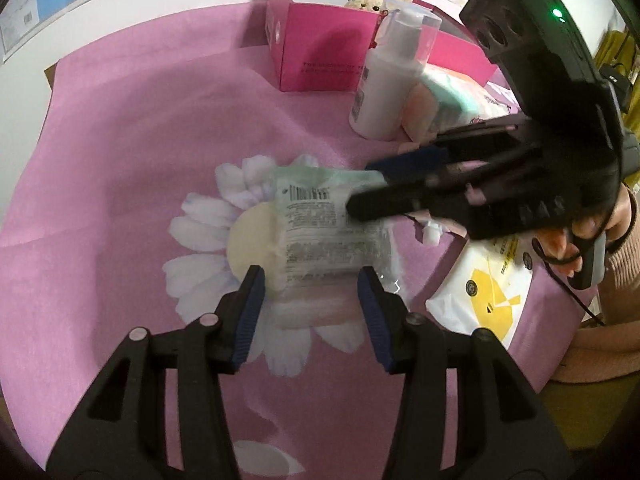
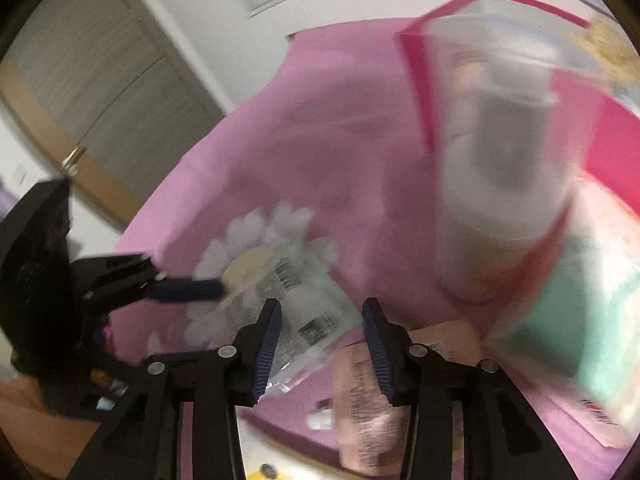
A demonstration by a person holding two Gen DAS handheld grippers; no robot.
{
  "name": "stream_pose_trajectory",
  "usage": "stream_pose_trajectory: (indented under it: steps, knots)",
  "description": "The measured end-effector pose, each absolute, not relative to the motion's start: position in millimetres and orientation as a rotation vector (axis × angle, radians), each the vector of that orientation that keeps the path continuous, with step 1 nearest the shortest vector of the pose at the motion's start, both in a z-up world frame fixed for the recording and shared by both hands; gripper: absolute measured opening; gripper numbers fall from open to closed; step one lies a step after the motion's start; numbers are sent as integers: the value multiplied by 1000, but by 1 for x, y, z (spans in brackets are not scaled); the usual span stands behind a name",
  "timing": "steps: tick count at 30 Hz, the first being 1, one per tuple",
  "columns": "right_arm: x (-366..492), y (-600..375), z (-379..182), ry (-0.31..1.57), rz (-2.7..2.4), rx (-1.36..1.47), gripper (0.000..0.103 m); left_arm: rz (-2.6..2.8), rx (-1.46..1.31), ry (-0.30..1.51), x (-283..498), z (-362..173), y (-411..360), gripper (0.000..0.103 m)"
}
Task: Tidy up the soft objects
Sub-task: 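Grasp the green-and-white wrapped packet with the right gripper and lift it, then carry the wrapped packet into the pink box and release it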
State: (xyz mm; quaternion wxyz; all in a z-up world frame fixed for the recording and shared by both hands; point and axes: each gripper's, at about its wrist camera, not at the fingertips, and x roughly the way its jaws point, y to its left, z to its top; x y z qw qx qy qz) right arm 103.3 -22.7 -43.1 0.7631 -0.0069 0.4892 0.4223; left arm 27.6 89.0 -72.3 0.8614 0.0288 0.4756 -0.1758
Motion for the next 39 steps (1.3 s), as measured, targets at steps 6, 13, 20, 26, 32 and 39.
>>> stream_pose_trajectory:
  steps: [6,13,20,26,32,39]
  knots:
    - [98,-35,-43,1040,969,58,27,-378,40,977,22,-72,94,50]
    - [78,-58,-20,921,984,98,15,-435,-16,970,27,-65,91,50]
    - [69,-102,8,854,976,176,11,-487,11,892,26,-38,75,51]
    - [59,-132,37,763,954,183,11,-582,30,824,32,-8,54,51]
    - [57,-152,63,681,925,212,11,-644,56,758,44,25,31,51]
    - [87,-168,92,599,879,281,11,-632,88,698,81,65,15,51]
